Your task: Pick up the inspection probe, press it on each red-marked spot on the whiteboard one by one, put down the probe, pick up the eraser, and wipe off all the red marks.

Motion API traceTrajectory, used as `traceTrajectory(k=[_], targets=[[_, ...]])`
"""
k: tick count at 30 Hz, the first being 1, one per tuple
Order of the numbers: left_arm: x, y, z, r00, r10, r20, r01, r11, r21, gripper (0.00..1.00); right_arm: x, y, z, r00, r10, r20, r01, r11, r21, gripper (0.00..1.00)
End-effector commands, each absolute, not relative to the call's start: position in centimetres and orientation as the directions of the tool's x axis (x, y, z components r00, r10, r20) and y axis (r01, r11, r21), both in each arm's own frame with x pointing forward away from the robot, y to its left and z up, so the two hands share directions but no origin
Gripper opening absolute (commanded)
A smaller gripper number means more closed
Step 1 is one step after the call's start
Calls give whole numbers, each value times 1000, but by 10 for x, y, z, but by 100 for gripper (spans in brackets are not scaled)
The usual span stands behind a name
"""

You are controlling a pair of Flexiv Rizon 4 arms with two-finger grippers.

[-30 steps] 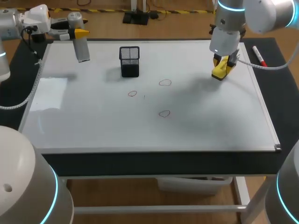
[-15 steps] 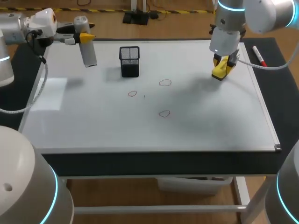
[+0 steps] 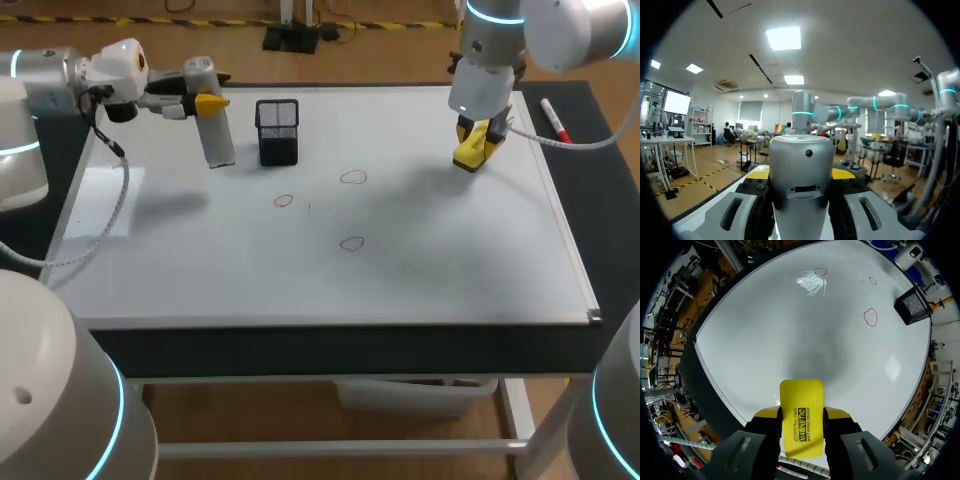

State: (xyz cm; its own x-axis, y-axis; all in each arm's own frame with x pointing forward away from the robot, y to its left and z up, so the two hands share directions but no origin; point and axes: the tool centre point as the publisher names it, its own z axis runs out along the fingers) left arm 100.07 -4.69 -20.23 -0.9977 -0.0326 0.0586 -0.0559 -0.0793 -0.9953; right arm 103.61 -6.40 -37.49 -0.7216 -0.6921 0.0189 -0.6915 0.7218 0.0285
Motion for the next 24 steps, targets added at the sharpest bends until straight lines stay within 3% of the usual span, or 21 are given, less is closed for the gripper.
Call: traceTrajectory(k=[1, 24], targets=[[982, -62, -204, -997, -47, 61, -57, -85, -995, 0, 1038, -64, -374, -720, -693, 25, -693, 721, 27, 0], [955, -127, -237, -990, 138, 28, -40, -84, -996, 0, 1038, -64, -374, -720, -693, 25, -693, 721, 27, 0]])
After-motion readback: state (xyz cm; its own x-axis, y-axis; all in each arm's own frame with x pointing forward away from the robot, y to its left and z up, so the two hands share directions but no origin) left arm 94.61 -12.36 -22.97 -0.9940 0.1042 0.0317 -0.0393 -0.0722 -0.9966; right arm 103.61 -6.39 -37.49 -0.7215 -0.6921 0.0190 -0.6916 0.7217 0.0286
